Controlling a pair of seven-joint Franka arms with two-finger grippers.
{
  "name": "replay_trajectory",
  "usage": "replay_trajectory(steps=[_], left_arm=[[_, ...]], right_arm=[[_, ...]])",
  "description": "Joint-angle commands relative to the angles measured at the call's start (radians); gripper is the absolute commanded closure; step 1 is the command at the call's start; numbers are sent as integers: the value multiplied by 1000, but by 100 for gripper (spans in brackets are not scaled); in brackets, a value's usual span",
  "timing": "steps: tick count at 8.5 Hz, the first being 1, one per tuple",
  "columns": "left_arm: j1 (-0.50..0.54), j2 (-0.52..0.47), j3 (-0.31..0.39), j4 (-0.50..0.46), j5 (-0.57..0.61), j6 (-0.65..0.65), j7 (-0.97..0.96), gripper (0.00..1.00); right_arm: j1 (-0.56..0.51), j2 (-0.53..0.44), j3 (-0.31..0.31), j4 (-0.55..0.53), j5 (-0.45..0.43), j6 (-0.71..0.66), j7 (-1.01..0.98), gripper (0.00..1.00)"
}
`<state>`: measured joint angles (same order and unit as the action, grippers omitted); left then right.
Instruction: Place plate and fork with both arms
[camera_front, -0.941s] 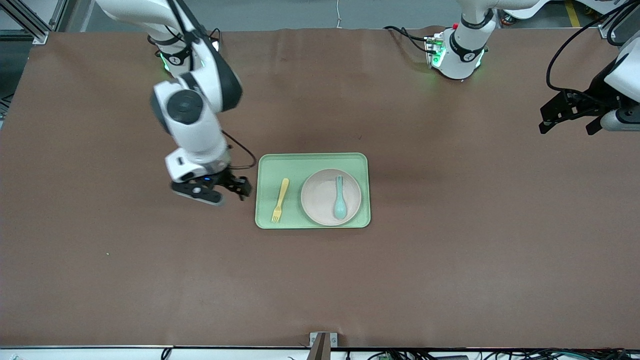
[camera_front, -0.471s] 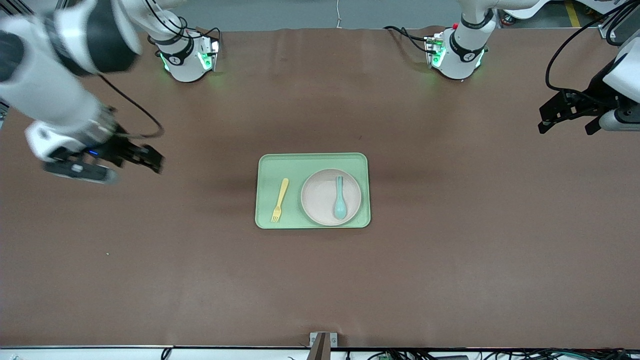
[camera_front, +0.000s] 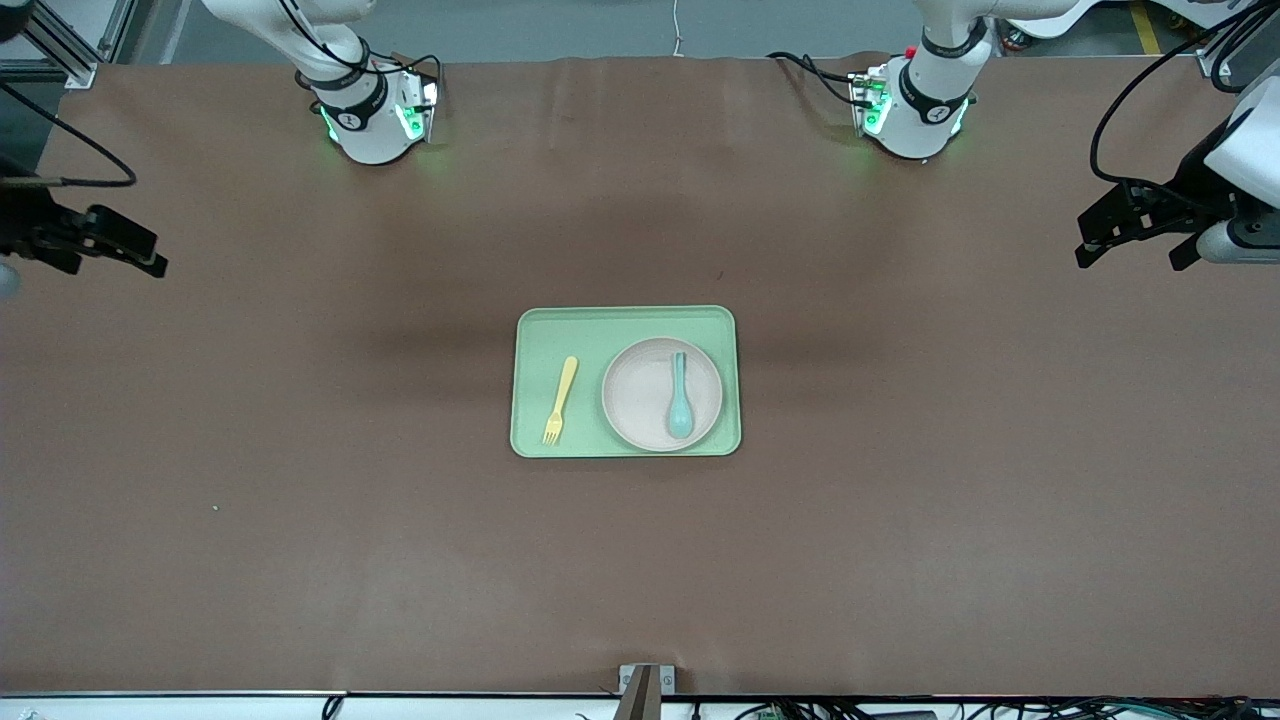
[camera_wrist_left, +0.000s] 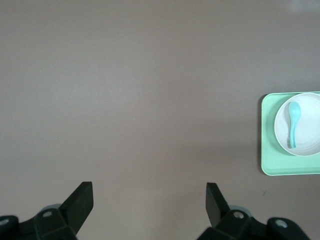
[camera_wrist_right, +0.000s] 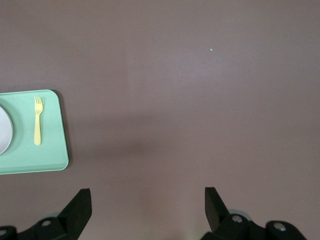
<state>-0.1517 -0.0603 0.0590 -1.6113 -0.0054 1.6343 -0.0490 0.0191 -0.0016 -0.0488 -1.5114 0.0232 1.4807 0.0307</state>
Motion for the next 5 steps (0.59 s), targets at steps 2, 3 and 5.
replay_trajectory(steps=[2, 3, 5], left_arm=[[-6, 7, 2, 22, 19, -18, -14, 1], [-6, 7, 2, 24, 19, -18, -14, 1], [-6, 7, 2, 24, 19, -16, -14, 1]], right_arm=[[-40, -43, 18, 0, -6, -22, -78, 0], [-56, -38, 17, -1, -6, -20, -110, 0], [-57, -35, 17, 0, -6, -13, -126, 0]])
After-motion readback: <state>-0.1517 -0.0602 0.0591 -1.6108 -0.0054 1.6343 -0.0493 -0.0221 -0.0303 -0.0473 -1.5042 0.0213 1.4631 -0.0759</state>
